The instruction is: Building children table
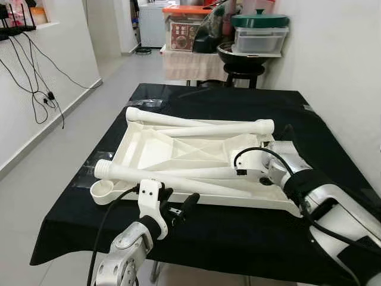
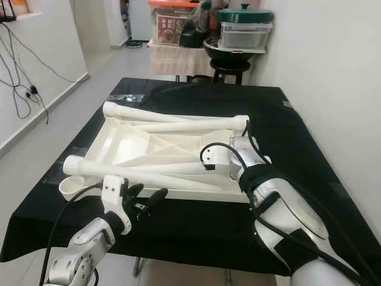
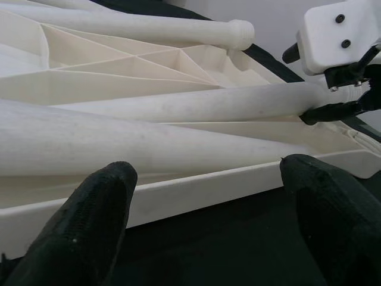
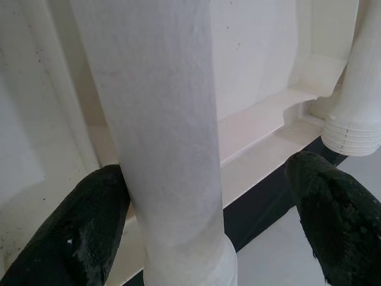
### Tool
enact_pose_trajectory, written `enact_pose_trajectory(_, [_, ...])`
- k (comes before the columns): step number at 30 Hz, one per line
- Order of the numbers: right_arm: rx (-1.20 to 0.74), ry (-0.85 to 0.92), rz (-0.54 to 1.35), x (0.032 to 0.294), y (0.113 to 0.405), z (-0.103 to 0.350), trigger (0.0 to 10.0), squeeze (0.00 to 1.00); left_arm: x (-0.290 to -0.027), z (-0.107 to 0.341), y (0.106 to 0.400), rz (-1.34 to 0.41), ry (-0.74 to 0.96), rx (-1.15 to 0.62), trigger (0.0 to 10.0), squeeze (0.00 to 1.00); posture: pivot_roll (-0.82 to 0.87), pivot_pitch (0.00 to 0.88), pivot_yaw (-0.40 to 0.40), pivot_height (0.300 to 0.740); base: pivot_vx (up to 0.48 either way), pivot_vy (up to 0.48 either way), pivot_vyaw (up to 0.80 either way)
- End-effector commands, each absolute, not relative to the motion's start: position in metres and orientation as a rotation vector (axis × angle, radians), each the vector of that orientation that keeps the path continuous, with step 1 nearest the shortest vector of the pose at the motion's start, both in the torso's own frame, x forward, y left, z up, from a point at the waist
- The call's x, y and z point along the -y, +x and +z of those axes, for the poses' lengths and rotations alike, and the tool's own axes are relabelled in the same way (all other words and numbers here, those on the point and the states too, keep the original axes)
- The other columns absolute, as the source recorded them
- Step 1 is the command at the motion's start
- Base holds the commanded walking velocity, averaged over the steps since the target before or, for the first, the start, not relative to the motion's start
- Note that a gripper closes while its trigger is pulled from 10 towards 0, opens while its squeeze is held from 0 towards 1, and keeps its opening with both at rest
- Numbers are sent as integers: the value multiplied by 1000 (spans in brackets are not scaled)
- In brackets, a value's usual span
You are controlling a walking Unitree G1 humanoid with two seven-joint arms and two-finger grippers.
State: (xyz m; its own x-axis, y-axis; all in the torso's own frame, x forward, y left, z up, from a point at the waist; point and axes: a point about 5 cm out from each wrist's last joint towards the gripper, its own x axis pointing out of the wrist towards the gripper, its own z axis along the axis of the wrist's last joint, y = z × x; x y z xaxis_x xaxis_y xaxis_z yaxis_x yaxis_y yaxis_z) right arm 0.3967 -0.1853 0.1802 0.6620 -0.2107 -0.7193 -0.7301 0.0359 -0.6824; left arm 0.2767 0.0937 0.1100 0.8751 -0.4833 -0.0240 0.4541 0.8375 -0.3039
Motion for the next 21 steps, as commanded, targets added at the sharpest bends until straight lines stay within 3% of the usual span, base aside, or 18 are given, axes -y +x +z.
enact_pose_trajectory(1, [-844, -1526, 502, 183, 394, 167, 2863, 0, -94, 110, 275, -492, -305, -109, 10000, 0, 18, 0, -66, 740, 0, 0, 0])
enact_pose_trajectory(2, [-844, -1526, 502, 183, 394, 167, 2863, 0, -94, 110, 275, -492, -305, -109, 10000, 0, 18, 0, -66, 740, 0, 0, 0])
enact_pose_trajectory(3, [-848, -1532, 500, 183, 393, 162, 0, 0, -94, 110, 275, -490, -308, -108, 10000, 0, 18, 0, -64, 740, 0, 0, 0])
enact_pose_trajectory(12, [-860, -1554, 497, 178, 388, 142, 0, 0, -94, 114, 275, -485, -322, -107, 10000, 0, 18, 0, -62, 740, 0, 0, 0])
enact_pose_trajectory(21, [-773, -1572, 454, 178, 394, 151, 0, 0, -96, 117, 276, -481, -328, -105, 10000, 0, 14, 0, -55, 740, 0, 0, 0])
